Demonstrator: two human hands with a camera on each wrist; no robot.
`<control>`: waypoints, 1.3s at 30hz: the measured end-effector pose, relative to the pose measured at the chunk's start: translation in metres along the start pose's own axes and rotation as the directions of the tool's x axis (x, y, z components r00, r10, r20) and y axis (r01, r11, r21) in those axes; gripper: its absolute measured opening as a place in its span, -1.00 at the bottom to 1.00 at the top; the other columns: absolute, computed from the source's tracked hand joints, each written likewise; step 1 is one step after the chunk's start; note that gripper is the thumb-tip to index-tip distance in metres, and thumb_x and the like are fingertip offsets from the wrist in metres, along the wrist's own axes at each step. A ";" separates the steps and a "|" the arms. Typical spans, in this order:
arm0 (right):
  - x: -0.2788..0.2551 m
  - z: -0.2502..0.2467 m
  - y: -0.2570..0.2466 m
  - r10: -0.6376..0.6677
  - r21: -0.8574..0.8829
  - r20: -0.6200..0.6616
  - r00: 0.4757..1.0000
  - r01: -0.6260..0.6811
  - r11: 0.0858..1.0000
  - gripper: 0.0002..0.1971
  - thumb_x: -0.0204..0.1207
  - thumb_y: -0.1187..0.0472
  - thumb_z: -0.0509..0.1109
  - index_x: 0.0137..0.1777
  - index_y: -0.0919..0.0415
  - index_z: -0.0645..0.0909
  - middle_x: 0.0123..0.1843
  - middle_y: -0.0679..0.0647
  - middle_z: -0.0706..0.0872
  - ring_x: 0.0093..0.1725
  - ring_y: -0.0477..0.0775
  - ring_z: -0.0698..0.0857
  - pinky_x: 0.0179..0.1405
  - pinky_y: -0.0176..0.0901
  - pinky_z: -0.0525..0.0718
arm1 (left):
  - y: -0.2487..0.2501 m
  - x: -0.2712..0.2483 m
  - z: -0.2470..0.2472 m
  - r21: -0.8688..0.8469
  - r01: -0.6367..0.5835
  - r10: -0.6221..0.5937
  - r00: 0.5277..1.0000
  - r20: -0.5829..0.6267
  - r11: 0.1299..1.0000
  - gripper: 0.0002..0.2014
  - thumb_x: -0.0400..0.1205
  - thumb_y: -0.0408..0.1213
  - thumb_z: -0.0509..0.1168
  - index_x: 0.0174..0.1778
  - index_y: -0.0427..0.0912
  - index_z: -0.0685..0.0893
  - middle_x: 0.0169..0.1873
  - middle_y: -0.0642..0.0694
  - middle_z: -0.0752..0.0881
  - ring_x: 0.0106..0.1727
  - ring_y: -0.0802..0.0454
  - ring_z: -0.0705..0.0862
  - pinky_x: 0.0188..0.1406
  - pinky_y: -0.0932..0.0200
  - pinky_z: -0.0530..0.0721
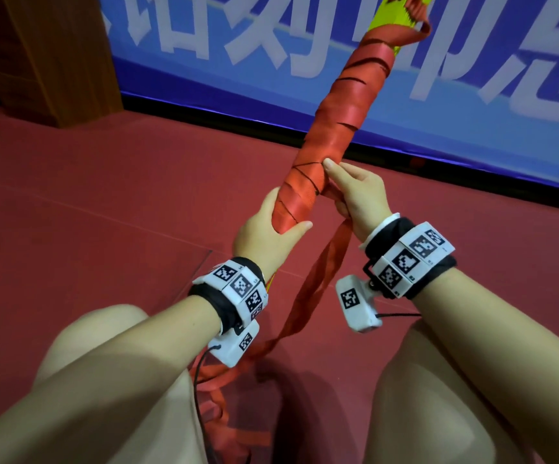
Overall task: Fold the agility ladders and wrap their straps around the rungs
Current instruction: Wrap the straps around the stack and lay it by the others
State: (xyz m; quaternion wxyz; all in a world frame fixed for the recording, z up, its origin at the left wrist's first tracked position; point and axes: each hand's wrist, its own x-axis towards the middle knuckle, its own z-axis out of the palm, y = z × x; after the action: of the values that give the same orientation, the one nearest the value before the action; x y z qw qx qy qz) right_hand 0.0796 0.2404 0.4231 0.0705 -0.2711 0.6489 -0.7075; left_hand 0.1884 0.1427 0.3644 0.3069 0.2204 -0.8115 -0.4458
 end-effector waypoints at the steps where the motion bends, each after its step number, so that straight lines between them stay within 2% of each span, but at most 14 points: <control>1: -0.001 0.004 0.000 -0.008 0.028 -0.040 0.999 0.009 1.000 -0.69 0.61 0.20 0.39 0.06 0.53 0.68 -0.47 0.07 0.43 -0.67 -0.17 0.29 -0.69 -0.38 0.27 | 0.001 -0.001 0.000 0.014 0.005 -0.005 1.000 -0.018 1.000 -0.33 0.48 0.13 0.46 0.50 0.26 0.37 -0.05 0.08 0.73 -0.01 -0.06 0.72 0.07 0.04 0.68; 3: -0.004 0.014 0.000 -0.029 0.087 -0.101 0.994 0.038 0.996 -0.71 0.62 0.24 0.38 0.25 0.42 0.64 -0.34 0.09 0.58 -0.63 -0.24 0.46 -0.58 -0.43 0.46 | 0.002 -0.003 0.001 0.055 0.013 -0.010 0.999 -0.050 0.998 -0.32 0.49 0.14 0.44 0.52 0.24 0.35 -0.01 0.05 0.73 0.02 -0.09 0.71 0.05 0.04 0.67; 8: -0.008 0.030 0.012 -0.081 -0.052 -0.104 0.991 0.076 0.996 -0.22 0.48 -0.01 0.50 0.65 -0.06 0.20 -0.13 0.06 0.71 -0.39 -0.16 0.59 -0.34 -0.24 0.58 | 0.000 -0.007 -0.003 0.134 -0.081 0.091 0.993 -0.073 0.988 -0.38 0.59 0.07 0.33 0.57 0.19 0.30 0.25 -0.04 0.69 0.18 -0.16 0.67 0.06 0.07 0.58; 11: -0.006 0.028 0.013 -0.114 -0.004 -0.118 0.987 0.114 0.993 -0.17 0.47 0.16 0.52 0.66 -0.05 0.15 -0.10 0.09 0.71 -0.40 -0.17 0.59 -0.37 -0.25 0.58 | -0.006 -0.009 -0.005 0.106 -0.175 0.172 0.984 0.036 0.979 -0.39 0.65 -0.08 0.15 0.66 0.05 0.21 0.48 -0.10 0.52 0.41 -0.12 0.54 0.23 0.17 0.43; 14: -0.002 0.019 0.012 -0.110 0.101 -0.105 0.988 0.120 0.988 -0.24 0.54 0.35 0.44 0.67 0.04 0.17 -0.30 0.06 0.59 -0.55 -0.15 0.46 -0.56 -0.32 0.48 | -0.009 -0.007 -0.009 -0.081 -0.184 0.192 0.975 0.109 0.980 -0.34 0.65 -0.18 0.26 0.67 0.06 0.19 0.54 -0.03 0.43 0.51 0.06 0.43 0.46 0.19 0.38; 18: 0.002 0.009 0.010 -0.126 0.178 -0.013 0.992 0.126 0.976 -0.30 0.59 0.40 0.36 0.67 0.10 0.18 -0.53 -0.16 0.53 -0.60 -0.17 0.41 -0.58 -0.35 0.44 | -0.005 -0.007 -0.013 -0.310 -0.072 0.147 0.963 0.226 0.948 -0.20 0.62 -0.32 0.39 0.66 0.25 0.11 0.46 0.10 0.50 0.33 0.21 0.57 0.33 0.20 0.51; 20: 0.005 0.006 0.008 -0.126 0.186 0.019 0.992 0.120 0.975 -0.33 0.60 0.39 0.35 0.66 0.11 0.19 -0.55 -0.16 0.52 -0.60 -0.17 0.41 -0.59 -0.35 0.44 | -0.003 -0.008 -0.012 -0.408 -0.027 0.140 0.959 0.249 0.912 -0.17 0.61 -0.41 0.40 0.64 0.28 0.14 0.26 -0.01 0.68 -0.03 0.09 0.77 0.01 0.13 0.73; 22: 0.007 0.003 0.006 -0.119 0.164 0.038 0.992 0.111 0.980 -0.34 0.60 0.37 0.36 0.65 0.11 0.21 -0.55 -0.14 0.51 -0.60 -0.14 0.42 -0.57 -0.33 0.45 | -0.003 -0.009 -0.009 -0.369 -0.087 0.168 0.966 0.194 0.925 -0.21 0.59 -0.47 0.39 0.65 0.15 0.21 0.19 0.13 0.67 -0.12 0.32 0.73 -0.02 0.34 0.68; 24: 0.009 0.000 0.005 -0.118 0.116 0.048 0.992 0.112 0.987 -0.34 0.59 0.33 0.38 0.65 0.10 0.23 -0.54 -0.08 0.54 -0.59 -0.09 0.47 -0.54 -0.28 0.49 | -0.002 -0.009 -0.008 -0.235 -0.172 0.206 0.970 0.127 0.957 -0.22 0.58 -0.43 0.40 0.66 0.09 0.22 0.24 0.31 0.56 0.06 0.58 0.60 0.12 0.55 0.50; 27: 0.005 0.001 0.002 -0.131 0.050 0.071 0.989 0.128 0.991 -0.36 0.59 0.27 0.41 0.63 0.06 0.25 -0.40 0.05 0.62 -0.51 -0.03 0.56 -0.51 -0.22 0.55 | -0.004 -0.011 -0.005 -0.001 -0.227 0.227 0.971 0.075 0.974 -0.21 0.60 -0.23 0.40 0.66 0.28 0.14 0.27 0.12 0.63 0.16 0.16 0.66 0.14 0.23 0.58; 30: 0.001 0.004 0.001 -0.161 0.019 0.035 0.986 0.161 0.987 -0.35 0.54 0.17 0.48 0.57 -0.01 0.29 -0.22 0.05 0.71 -0.38 0.00 0.63 -0.49 -0.20 0.57 | -0.006 -0.014 0.000 0.178 -0.289 0.282 0.957 0.064 0.941 -0.24 0.63 -0.14 0.36 0.67 0.27 0.09 0.29 0.00 0.63 0.16 -0.06 0.65 0.06 0.15 0.54; 33: 0.004 0.001 0.001 -0.208 0.021 -0.013 0.978 0.208 0.978 -0.29 0.46 0.16 0.53 0.58 0.05 0.30 -0.05 0.05 0.75 -0.23 0.00 0.69 -0.39 -0.18 0.61 | -0.004 -0.012 0.000 -0.006 -0.312 0.308 0.934 0.183 0.950 -0.33 0.67 -0.04 0.21 0.67 0.25 0.06 0.46 0.18 0.50 0.36 0.17 0.55 0.29 0.28 0.46; 35: 0.007 -0.003 -0.001 -0.221 0.072 -0.003 0.975 0.221 0.973 -0.22 0.41 0.17 0.54 0.60 0.12 0.28 0.16 0.07 0.74 0.02 0.00 0.73 -0.06 -0.13 0.69 | 0.000 -0.003 -0.005 -0.181 -0.237 0.284 0.909 0.306 0.954 -0.38 0.65 0.08 0.10 0.61 0.37 0.01 0.43 0.34 0.45 0.36 0.38 0.52 0.40 0.31 0.44; 39: 0.000 -0.001 0.000 -0.202 0.113 0.078 0.976 0.193 0.975 -0.14 0.35 0.20 0.58 0.63 0.17 0.26 0.38 0.26 0.64 0.21 0.04 0.68 0.27 -0.05 0.63 | 0.007 0.017 -0.024 -0.293 -0.147 0.233 0.930 0.285 0.945 -0.37 0.50 0.25 0.15 0.44 0.54 0.00 0.14 0.04 0.63 0.08 0.34 0.66 0.23 0.31 0.53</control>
State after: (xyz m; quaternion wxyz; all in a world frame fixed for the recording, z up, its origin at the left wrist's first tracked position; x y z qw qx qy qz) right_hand 0.0789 0.2411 0.4234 0.0428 -0.3614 0.5771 -0.7311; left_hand 0.1924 0.1213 0.3851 0.2420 0.0225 -0.8004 -0.5480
